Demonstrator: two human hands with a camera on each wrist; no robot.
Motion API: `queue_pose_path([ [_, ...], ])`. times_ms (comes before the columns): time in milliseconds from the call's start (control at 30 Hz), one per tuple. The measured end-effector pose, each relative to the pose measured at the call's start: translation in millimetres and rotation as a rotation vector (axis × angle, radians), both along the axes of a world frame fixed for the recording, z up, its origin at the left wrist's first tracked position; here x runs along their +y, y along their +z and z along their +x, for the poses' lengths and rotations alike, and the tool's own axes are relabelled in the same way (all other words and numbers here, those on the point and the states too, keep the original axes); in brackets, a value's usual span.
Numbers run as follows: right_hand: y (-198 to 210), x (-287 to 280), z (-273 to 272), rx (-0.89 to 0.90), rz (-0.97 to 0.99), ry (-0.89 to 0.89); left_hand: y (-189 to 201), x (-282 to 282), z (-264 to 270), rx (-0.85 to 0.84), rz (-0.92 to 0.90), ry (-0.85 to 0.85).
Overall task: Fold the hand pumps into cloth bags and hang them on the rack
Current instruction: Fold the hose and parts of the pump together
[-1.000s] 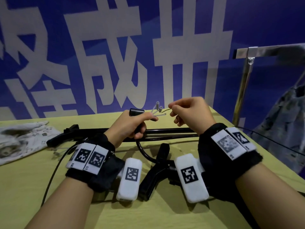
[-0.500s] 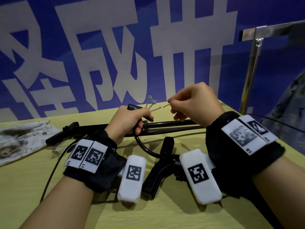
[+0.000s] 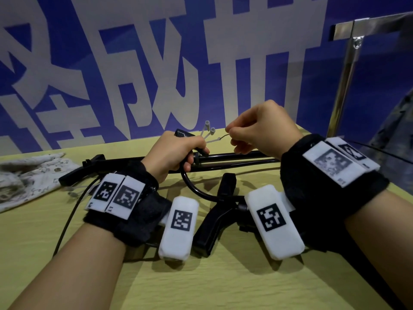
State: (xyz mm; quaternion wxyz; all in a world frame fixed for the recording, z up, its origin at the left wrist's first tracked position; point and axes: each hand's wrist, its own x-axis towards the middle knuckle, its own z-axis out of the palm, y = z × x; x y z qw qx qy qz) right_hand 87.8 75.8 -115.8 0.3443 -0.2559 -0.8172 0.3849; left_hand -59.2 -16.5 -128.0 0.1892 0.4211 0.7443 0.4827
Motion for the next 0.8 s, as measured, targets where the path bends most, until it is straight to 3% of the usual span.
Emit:
queue_pose_path([
  [300,-0.3,-1.1,-0.9,-0.105,0.018,0.06,2.4,-2.1,4.3,0.04,0.03,-0.115],
  [800,3.4,-8.9,-2.1,-0.182,-0.222,0.146,0.5,-2.2,2.7,0.065,-0.026,-0.205],
])
